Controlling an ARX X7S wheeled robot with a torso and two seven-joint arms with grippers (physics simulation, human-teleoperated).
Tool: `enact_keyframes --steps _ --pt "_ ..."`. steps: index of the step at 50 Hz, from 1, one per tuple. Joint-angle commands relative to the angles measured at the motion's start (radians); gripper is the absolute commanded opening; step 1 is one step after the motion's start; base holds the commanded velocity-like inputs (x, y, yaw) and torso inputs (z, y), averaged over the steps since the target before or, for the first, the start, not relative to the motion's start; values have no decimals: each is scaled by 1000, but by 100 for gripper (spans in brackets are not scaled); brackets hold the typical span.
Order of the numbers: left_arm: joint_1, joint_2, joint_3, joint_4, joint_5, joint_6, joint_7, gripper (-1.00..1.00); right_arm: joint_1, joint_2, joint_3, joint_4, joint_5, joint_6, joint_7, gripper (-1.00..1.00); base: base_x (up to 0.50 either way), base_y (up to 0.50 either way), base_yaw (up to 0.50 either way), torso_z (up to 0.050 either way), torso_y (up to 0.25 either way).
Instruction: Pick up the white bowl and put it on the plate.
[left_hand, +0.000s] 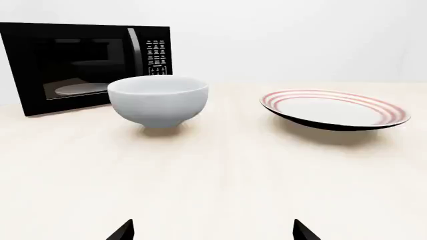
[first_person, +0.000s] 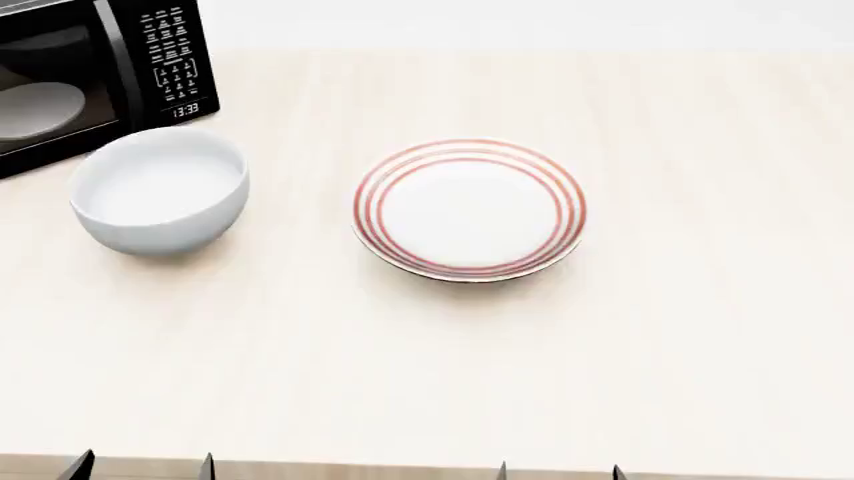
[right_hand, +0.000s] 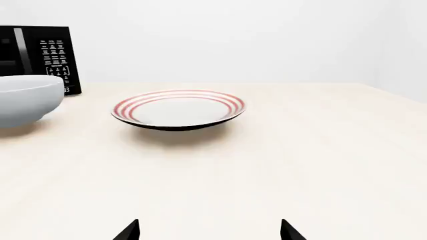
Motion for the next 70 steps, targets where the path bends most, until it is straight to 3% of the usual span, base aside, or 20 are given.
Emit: enact_keyframes --steps 1,13,19,21,34,43,44,70 --pt "0 -17 17 5 -16 -5 -17 100 -1 17 -20 -8 19 14 15 100 0 0 0 0 0" --pt "-4 -46 50 19 -37 -50 -79 100 -18 50 -56 -45 64 39 50 100 0 0 0 0 0" --pt "25 -69 47 81 -76 -48 -70 100 -46 65 -60 -167 62 125 87 100 0 0 0 0 0" --pt "44 -82 56 78 -12 39 -110 100 -56 70 -58 -226 58 149 103 100 0 0 0 0 0" --pt "130 -107 63 571 -32 -172 -136 100 -114 93 -65 -548 47 284 172 100 0 0 0 0 0" --pt "143 -125 66 752 -45 -257 -152 100 -125 113 -81 -709 35 382 199 100 0 0 0 0 0" --pt "138 -123 48 829 -78 -317 -156 100 -135 123 -126 -787 1 410 197 100 0 0 0 0 0" --pt "142 -153 67 851 -90 -322 -189 100 -137 145 -127 -809 45 410 222 100 45 0 0 0 0"
